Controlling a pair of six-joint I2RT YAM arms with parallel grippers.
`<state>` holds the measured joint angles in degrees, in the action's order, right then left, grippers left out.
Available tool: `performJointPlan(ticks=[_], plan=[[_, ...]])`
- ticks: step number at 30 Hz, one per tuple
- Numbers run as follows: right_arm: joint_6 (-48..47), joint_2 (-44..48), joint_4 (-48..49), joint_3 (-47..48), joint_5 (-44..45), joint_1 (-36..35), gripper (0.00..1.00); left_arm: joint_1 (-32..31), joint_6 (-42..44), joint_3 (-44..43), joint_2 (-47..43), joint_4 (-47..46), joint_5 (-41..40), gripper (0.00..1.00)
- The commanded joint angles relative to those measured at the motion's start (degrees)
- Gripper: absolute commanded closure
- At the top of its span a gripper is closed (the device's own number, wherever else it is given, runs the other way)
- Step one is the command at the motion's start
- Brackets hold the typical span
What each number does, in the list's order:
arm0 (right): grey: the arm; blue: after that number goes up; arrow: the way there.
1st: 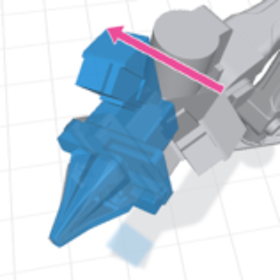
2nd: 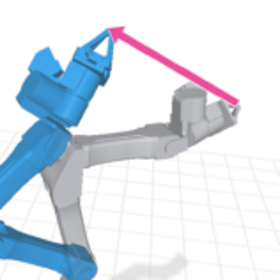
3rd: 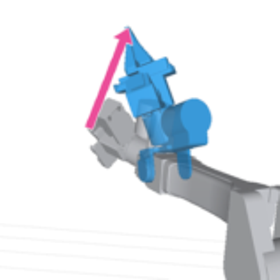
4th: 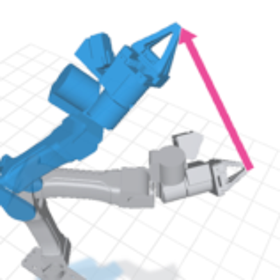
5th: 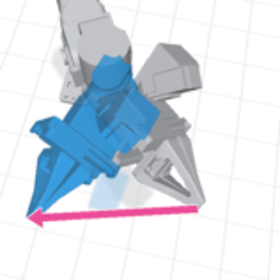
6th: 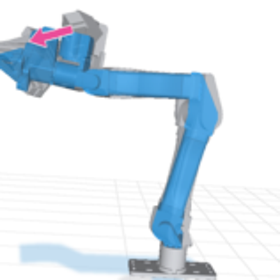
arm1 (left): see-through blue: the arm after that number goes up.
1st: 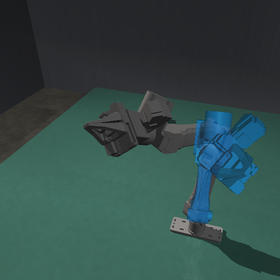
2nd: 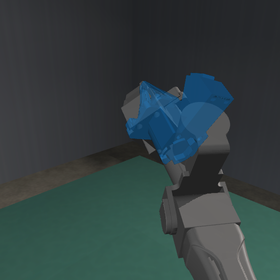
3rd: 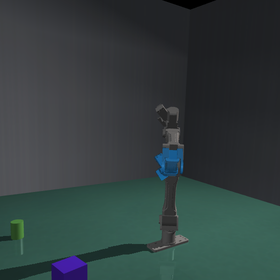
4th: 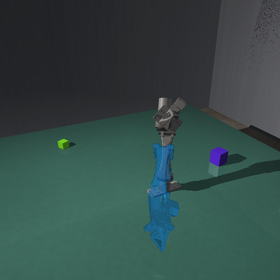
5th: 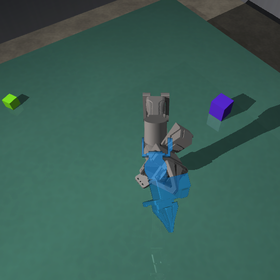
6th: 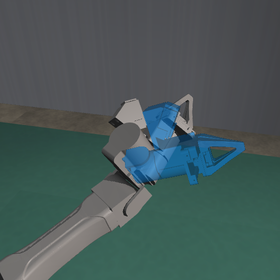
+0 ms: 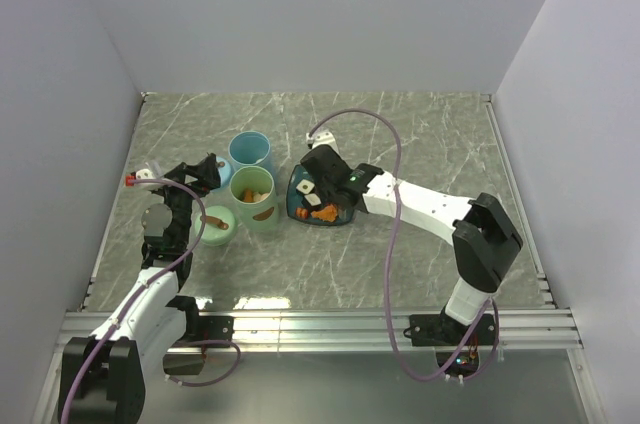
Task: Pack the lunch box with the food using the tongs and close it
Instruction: Pick up the food using the clamp, then place the food into the lunch box
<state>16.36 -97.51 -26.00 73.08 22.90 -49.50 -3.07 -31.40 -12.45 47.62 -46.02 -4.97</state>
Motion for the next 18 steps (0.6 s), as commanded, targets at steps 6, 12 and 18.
performJointPlan(ticks=[6, 12, 18], plan=[[-3.7, 6.5, 0.4, 7.6, 2.6, -1.1, 0.69, 0.3, -1.1, -0.6, -0.1, -2.2, -0.2, 0.00], [-7.1, 5.9, 0.8, 13.7, 2.8, -4.8, 0.69, 0.3, -1.2, -0.6, 0.1, -2.1, -0.3, 0.01], [-9.8, 3.6, 1.2, 18.5, 3.3, -8.8, 0.68, 0.3, -1.1, -0.6, 0.3, -2.3, -0.3, 0.01]])
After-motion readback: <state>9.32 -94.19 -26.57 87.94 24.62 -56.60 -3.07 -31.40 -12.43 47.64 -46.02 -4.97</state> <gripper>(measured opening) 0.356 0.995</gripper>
